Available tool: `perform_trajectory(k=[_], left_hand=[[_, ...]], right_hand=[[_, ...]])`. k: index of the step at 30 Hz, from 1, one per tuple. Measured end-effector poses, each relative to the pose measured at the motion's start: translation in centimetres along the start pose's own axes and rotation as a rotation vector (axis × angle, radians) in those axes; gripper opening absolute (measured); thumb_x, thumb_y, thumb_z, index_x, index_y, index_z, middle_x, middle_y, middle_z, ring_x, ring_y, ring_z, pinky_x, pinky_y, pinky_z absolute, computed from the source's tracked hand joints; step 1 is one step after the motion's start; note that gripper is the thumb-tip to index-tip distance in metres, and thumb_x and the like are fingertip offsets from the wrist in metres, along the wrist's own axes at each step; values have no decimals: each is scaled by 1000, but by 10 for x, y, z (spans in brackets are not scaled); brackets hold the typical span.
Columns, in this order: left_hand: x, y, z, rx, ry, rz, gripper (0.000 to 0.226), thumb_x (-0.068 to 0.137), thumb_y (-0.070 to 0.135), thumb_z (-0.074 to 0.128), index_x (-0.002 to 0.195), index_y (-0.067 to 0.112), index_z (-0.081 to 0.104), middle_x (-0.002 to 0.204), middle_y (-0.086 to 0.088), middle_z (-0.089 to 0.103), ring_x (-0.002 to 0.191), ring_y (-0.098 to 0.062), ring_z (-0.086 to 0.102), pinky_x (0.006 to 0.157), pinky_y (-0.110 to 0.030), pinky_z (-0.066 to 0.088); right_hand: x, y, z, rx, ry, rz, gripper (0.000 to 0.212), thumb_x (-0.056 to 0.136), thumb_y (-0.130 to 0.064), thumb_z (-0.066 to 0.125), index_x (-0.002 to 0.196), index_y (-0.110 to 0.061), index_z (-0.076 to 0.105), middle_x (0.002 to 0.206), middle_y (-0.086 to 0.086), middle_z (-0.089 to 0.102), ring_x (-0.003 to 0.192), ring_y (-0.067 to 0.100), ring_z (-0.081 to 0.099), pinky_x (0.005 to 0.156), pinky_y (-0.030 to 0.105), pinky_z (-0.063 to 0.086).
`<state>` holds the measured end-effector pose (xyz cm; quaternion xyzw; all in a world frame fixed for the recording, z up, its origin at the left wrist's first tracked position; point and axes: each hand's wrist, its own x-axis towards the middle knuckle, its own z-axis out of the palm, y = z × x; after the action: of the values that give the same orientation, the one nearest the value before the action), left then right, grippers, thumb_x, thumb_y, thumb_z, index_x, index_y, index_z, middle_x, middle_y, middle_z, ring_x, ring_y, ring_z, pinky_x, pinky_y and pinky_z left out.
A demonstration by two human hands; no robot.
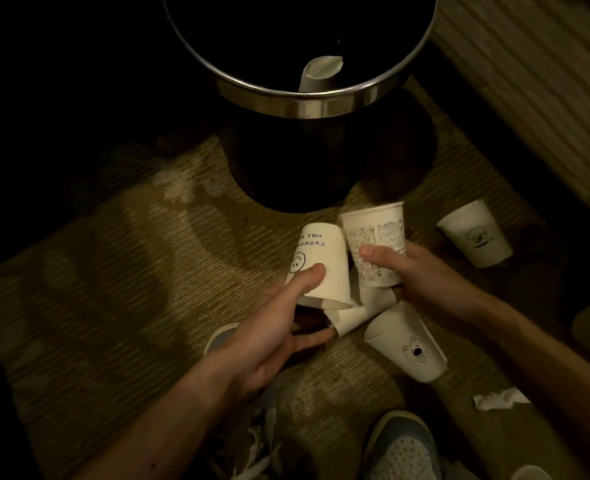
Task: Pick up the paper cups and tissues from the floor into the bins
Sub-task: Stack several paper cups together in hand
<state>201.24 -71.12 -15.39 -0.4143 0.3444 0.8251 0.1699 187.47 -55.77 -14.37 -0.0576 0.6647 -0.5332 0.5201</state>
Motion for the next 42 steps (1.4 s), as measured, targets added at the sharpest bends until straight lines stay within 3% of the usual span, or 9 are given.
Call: perform_trajectory(k=[4,9,19,24,27,30,32,35,42], left_hand=[[-11,16,24,139,-94,87,36,70,41,81,101,23,75,107,-7,75,101,-20,71,87,-34,58],[-28,47,74,433,-206,248,34,71,38,71,96,16,74,95,-3,76,88,-13,71,80,-27,57],[-85,173,161,712,-423,456,37,77,43,64,95,12,74,87,-19,75,74,-29,74,59,-28,59],[-117,235,185,765,-292,587,38,75,43,65,89,10,78,86,-18,75,77,-31,74,61,-32,60],[-135,264,184,854,-100,672,59,63,47,84,108,19,59,98,-10,73,77,-23,75,59,-32,59],[-144,286,170,1099,190,784,60,58,53,83,100,32,46,99,0,62,67,-7,72,53,-28,58],[-141,294,156,1315,360,780,55,62,56,81,97,35,45,95,3,60,64,-15,71,47,-27,56],[-113,286,139,1654,528,727,53,72,58,75,113,32,54,110,-1,60,93,-20,62,66,-31,52],[-52,271,103,2016,364,585,67,84,59,64,139,27,44,130,-5,49,119,-26,50,86,-34,40]], right_hand=[[-19,-10,-20,27,125,-100,47,74,-49,65,114,-24,66,106,0,74,97,17,71,71,26,57],[-56,-44,-55,1,248,-217,38,67,-48,77,98,-29,72,98,-5,75,87,11,72,60,17,54],[-95,-174,-78,172,466,-418,35,62,-46,77,87,-22,76,99,12,75,92,35,71,85,60,54],[-98,-238,-53,186,587,-452,54,61,-51,77,104,-18,68,91,4,76,82,26,74,80,51,58],[-94,-255,-27,241,721,-460,57,58,-56,75,102,-21,67,83,-1,75,72,20,73,68,42,59],[-86,-257,-6,277,864,-394,75,46,-68,69,105,-23,63,91,0,72,80,23,71,76,46,59],[-82,-252,7,270,919,-390,68,49,-69,68,99,-24,60,96,-1,69,86,22,68,82,46,57],[-76,-243,18,159,954,-411,69,54,-69,66,103,-21,61,102,0,66,93,21,64,85,45,55],[-69,-252,8,181,902,-454,81,43,-72,63,109,-25,57,101,-3,65,91,18,64,80,42,55]])
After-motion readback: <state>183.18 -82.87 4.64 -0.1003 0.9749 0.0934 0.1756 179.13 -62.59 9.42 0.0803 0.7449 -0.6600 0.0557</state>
